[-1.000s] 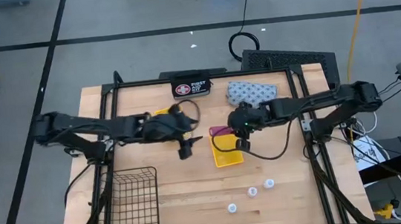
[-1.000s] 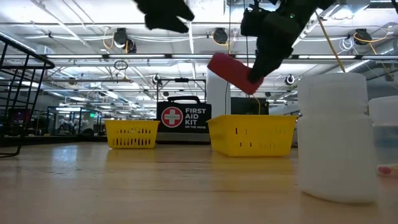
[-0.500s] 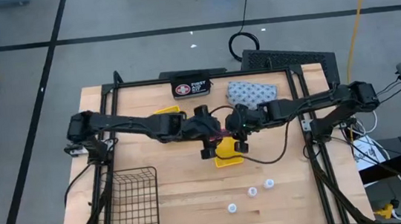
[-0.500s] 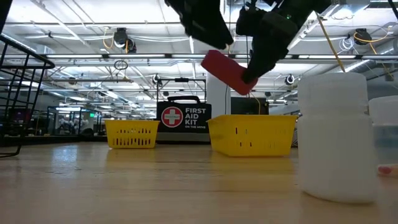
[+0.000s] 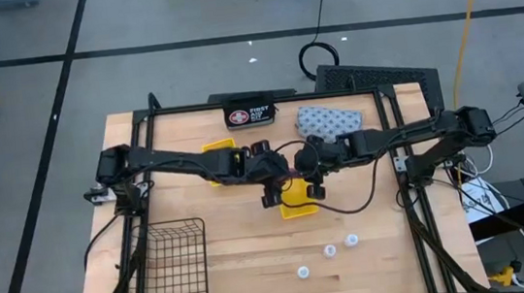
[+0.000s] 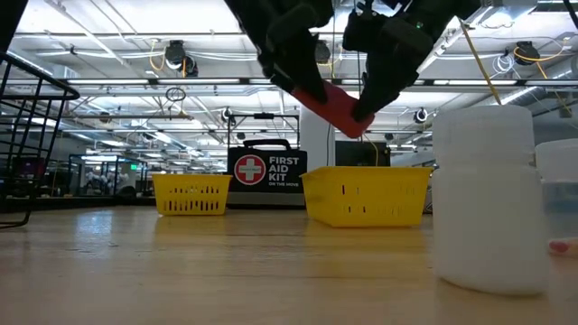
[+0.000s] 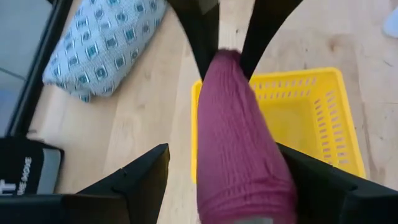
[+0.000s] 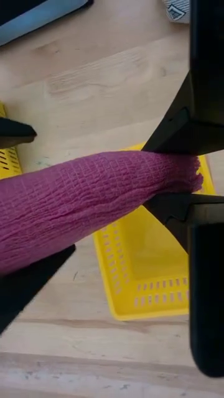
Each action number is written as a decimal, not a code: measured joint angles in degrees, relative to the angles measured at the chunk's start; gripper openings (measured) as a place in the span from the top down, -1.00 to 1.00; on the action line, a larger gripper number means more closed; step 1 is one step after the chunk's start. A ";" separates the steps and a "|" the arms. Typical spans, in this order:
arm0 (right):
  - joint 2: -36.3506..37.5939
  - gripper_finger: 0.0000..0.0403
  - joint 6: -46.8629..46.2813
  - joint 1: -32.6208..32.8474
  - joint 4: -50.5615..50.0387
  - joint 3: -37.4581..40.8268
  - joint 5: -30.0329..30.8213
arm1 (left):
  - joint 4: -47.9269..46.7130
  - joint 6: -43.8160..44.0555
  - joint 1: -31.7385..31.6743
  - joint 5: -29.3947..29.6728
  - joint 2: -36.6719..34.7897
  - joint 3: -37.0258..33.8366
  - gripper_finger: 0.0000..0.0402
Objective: Pick & Place Medicine items
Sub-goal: Put the pink bandage into the left yellow basket
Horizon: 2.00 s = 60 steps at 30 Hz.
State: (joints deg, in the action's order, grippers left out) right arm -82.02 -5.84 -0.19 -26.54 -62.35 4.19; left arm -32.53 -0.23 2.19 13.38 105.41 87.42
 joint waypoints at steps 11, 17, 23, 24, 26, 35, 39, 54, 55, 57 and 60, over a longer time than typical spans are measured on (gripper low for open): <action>0.83 0.46 -0.13 -0.02 -1.53 0.00 0.33 | -1.63 -2.80 -0.56 -0.72 -0.43 0.00 0.61; 6.55 0.35 -0.59 0.01 -9.42 0.01 1.13 | 0.22 -2.93 -2.28 -4.11 -0.61 -2.12 0.61; 12.81 0.33 -3.66 0.05 -13.51 -0.04 1.94 | 8.61 -1.11 -4.66 -8.29 -1.66 -7.49 0.61; 13.46 0.34 -3.85 0.12 -13.85 0.00 1.96 | 10.97 -1.04 -4.88 -9.21 -2.20 -8.53 0.61; 15.33 0.35 -3.79 0.29 -13.23 0.75 2.53 | 15.51 -0.90 -5.23 -11.02 -4.35 -11.12 0.61; 24.23 0.36 0.26 0.39 12.14 16.62 6.04 | 36.29 1.27 -6.27 -15.18 -19.00 -27.95 0.61; 25.27 0.35 4.28 0.24 38.20 27.91 3.30 | 46.68 3.96 -6.24 -15.51 -23.71 -35.24 0.61; 10.24 -0.20 6.59 0.04 72.00 30.69 -0.70 | 48.90 6.92 -5.35 -15.04 -24.17 -38.25 0.61; 9.88 -0.21 6.73 -0.18 71.79 30.22 -0.55 | 48.85 7.07 -5.30 -14.99 -24.15 -38.25 0.61; 9.55 -0.20 6.94 -0.62 71.73 29.62 -0.89 | 48.88 7.35 -5.04 -14.90 -24.22 -38.25 0.61; 9.59 -0.12 6.90 -1.20 71.72 29.41 -1.34 | 49.11 7.86 -4.74 -15.01 -24.20 -38.25 0.61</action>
State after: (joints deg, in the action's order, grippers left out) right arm -72.43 1.07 -1.39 45.17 -32.93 2.85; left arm 16.58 7.63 -2.56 -1.63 81.21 49.17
